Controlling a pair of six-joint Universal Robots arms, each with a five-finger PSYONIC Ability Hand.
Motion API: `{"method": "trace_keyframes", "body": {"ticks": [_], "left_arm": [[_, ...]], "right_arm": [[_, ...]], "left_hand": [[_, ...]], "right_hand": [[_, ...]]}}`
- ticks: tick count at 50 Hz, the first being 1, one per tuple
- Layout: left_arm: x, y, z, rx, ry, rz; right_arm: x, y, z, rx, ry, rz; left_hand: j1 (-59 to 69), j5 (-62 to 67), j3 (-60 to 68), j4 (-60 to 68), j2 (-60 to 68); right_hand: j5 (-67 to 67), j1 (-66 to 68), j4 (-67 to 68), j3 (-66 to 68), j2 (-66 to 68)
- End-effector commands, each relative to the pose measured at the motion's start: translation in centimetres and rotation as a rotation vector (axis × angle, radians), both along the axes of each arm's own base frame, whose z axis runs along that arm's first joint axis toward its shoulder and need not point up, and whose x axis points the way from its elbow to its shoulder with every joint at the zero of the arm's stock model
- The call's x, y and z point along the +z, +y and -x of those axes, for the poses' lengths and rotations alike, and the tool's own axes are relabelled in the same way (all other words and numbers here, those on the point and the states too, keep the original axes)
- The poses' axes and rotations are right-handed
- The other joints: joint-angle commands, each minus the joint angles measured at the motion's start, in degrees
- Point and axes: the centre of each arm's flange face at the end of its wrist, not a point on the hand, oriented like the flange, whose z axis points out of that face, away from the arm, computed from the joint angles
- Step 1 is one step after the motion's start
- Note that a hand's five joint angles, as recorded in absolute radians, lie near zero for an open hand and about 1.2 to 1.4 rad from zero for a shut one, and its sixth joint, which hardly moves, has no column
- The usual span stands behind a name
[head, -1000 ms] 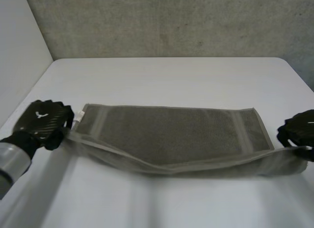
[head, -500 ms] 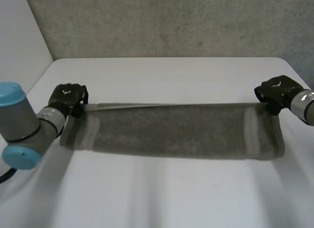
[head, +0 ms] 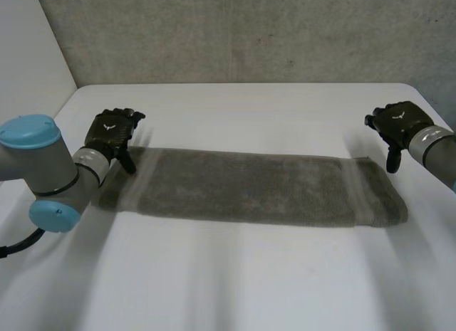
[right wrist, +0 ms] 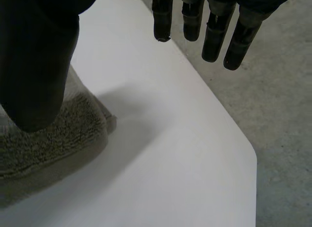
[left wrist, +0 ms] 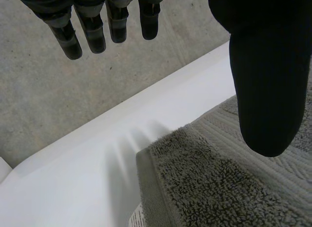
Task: Fold the laundry
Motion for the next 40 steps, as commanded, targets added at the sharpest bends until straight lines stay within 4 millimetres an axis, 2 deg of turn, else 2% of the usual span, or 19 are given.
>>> {"method": "trace_keyframes", "body": {"ticks": [1, 2, 4, 7, 9, 10, 12, 15, 17, 23, 31, 34, 35, 36, 37, 39, 40], "left_arm": [[1.8, 2.4, -0.6, 0.000, 0.004, -0.011], [1.8, 2.4, -0.6, 0.000, 0.004, -0.011], [2.5, 4.3, -0.8, -0.009, 0.003, -0.021], [2.9, 5.4, -1.0, -0.014, 0.003, -0.022], [3.3, 7.2, -1.3, -0.020, 0.004, -0.021], [3.3, 7.3, -1.3, -0.020, 0.004, -0.021], [3.5, 8.9, -1.5, -0.023, 0.006, -0.013], [3.4, 9.5, -1.7, -0.021, 0.008, -0.008], [3.0, 10.4, -1.8, -0.023, 0.009, 0.006], [2.3, 10.9, -1.9, -0.023, 0.012, 0.036], [2.5, 10.9, -2.3, -0.013, 0.015, 0.053], [2.5, 11.0, -2.2, -0.014, 0.015, 0.053], [2.5, 10.9, -2.3, -0.013, 0.015, 0.053], [2.5, 11.0, -2.2, -0.014, 0.015, 0.053], [2.5, 11.0, -2.2, -0.014, 0.015, 0.053], [2.3, 11.1, -2.3, -0.014, 0.014, 0.050], [2.3, 11.1, -2.3, -0.014, 0.014, 0.050]], "right_arm": [[2.5, 2.5, 0.3, -0.015, -0.075, -0.010], [2.5, 2.5, 0.3, -0.015, -0.075, -0.010], [2.8, 4.1, 0.6, -0.023, -0.072, -0.031], [2.7, 5.1, 0.6, -0.024, -0.069, -0.052], [2.4, 7.2, 0.7, -0.019, -0.068, -0.106], [2.4, 7.2, 0.7, -0.019, -0.068, -0.106], [1.5, 9.0, 0.8, -0.018, -0.067, -0.154], [0.8, 9.6, 0.9, -0.012, -0.068, -0.176], [-0.7, 10.4, 1.6, -0.002, -0.087, -0.223], [-3.0, 10.8, 3.0, -0.004, -0.123, -0.228], [-5.0, 10.3, 3.5, -0.021, -0.124, -0.216], [-5.2, 10.2, 3.5, -0.022, -0.122, -0.220], [-5.3, 10.2, 3.5, -0.025, -0.121, -0.223], [-5.4, 10.1, 3.6, -0.029, -0.120, -0.226], [-5.4, 10.1, 3.6, -0.029, -0.120, -0.226], [-5.3, 9.6, 4.1, -0.048, -0.119, -0.215], [-5.3, 9.6, 4.1, -0.048, -0.119, -0.215]], "left_hand": [[0.1, -1.5, 0.2, 0.2, 0.3], [0.1, -1.5, 0.2, 0.2, 0.3], [0.1, -1.5, 0.2, 0.2, 0.3], [0.1, -1.5, 0.2, 0.2, 0.3], [0.1, -1.5, 0.2, 0.2, 0.3], [0.1, -1.5, 0.2, 0.2, 0.3], [-0.1, -1.7, 0.0, 0.1, 0.1], [-0.1, -1.7, 0.0, 0.1, 0.1], [-0.1, -1.7, 0.0, 0.1, 0.1], [-0.1, -1.7, 0.0, 0.1, 0.1], [-0.1, -1.7, 0.0, 0.1, 0.1], [-0.1, -1.7, 0.0, 0.1, 0.1], [-0.1, -1.7, 0.0, 0.1, 0.1], [-0.1, -1.7, 0.0, 0.1, 0.1], [-0.1, -1.7, 0.0, 0.1, 0.1], [-0.1, -1.7, 0.0, 0.1, 0.1], [-0.1, -1.7, 0.0, 0.1, 0.1]], "right_hand": [[-3.5, -3.8, -4.6, -4.2, -4.1], [-3.5, -3.8, -4.6, -4.2, -4.1], [-3.5, -3.8, -4.6, -4.2, -4.1], [-3.5, -3.8, -4.6, -4.2, -4.1], [-2.8, -3.0, -3.9, -3.5, -3.4], [-2.7, -3.0, -3.9, -3.4, -3.3], [2.1, 1.9, 1.0, 1.4, 1.5], [4.3, 4.1, 3.2, 3.6, 3.7], [9.5, 9.3, 8.4, 8.8, 8.9], [15.1, 14.8, 13.9, 14.4, 14.5], [20.1, 19.9, 19.0, 19.4, 19.5], [21.1, 20.9, 20.0, 20.5, 20.5], [25.0, 24.7, 23.8, 24.3, 24.4], [35.5, 35.2, 34.4, 34.8, 34.9], [35.6, 35.3, 34.5, 34.9, 35.0], [64.7, 64.5, 63.6, 64.1, 64.1], [64.9, 64.6, 63.7, 64.2, 64.3]]}}
